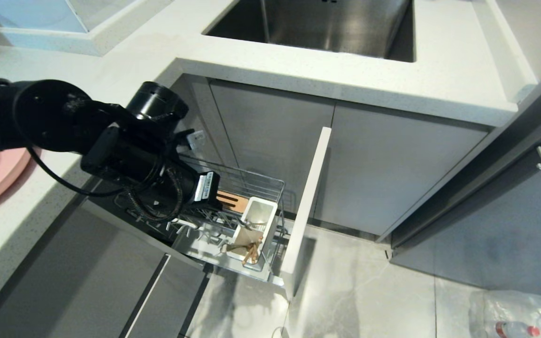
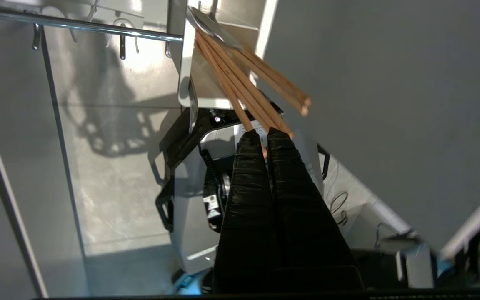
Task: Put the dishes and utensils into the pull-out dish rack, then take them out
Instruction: Take the spoon out of the cupboard
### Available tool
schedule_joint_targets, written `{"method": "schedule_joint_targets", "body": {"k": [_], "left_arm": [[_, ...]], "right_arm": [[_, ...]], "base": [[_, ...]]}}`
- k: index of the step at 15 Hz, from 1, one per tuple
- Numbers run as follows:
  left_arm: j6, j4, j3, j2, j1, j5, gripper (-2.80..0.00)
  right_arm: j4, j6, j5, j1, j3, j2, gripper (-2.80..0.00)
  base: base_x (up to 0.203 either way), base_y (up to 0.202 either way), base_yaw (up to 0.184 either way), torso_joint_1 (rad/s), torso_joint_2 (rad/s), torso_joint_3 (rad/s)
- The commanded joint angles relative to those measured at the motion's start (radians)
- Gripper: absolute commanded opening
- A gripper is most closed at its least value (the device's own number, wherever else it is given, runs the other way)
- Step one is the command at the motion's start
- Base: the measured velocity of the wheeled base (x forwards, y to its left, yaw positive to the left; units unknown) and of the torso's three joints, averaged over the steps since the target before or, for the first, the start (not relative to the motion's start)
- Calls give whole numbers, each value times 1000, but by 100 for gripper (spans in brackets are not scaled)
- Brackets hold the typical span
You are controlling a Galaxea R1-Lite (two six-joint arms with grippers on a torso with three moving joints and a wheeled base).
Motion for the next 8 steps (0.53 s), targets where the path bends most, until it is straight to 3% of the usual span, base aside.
{"method": "schedule_joint_targets", "body": {"k": [1,4,6,8], "left_arm": [[-73,9,-38,98,-22,36,-280],[-349,21,-115,199,-74,237,-280],[-515,21,-158,237,-96,271,-280],[-617,21,-174,257,-115,275,-280]], "right_arm": [[-1,0,0,0,0,0,-280],[-1,0,0,0,0,0,-280],[-1,0,0,0,0,0,-280],[-1,0,0,0,0,0,-280]], "base": [[0,0,0,0,0,0],[0,0,0,0,0,0],[0,0,0,0,0,0],[0,0,0,0,0,0]]}}
